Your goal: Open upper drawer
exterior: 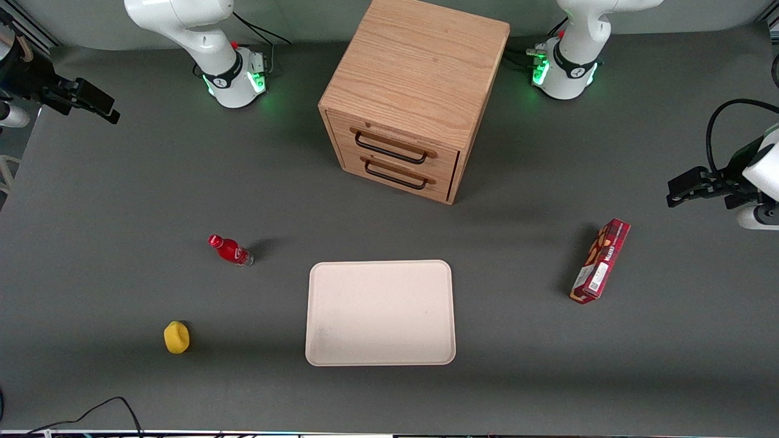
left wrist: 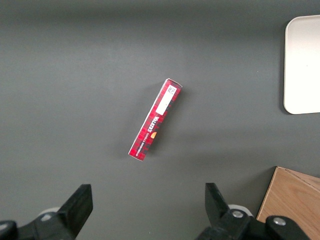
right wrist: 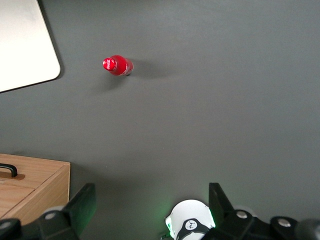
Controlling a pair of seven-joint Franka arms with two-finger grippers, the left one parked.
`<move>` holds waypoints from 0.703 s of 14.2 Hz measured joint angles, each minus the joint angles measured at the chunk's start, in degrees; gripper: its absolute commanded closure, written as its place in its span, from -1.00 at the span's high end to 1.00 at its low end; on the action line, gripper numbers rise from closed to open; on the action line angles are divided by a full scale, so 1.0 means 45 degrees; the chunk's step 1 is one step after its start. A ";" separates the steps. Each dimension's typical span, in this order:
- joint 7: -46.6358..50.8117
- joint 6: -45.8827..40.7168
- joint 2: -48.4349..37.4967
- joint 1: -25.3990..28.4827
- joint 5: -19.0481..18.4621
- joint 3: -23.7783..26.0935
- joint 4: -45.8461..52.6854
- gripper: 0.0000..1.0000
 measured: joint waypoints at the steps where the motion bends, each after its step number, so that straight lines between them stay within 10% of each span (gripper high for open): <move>1: -0.0001 -0.0018 0.0000 0.0000 -0.0004 0.0000 0.0000 1.00; 10: -0.1696 -0.0091 0.0068 0.0092 0.0246 0.0419 0.0508 1.00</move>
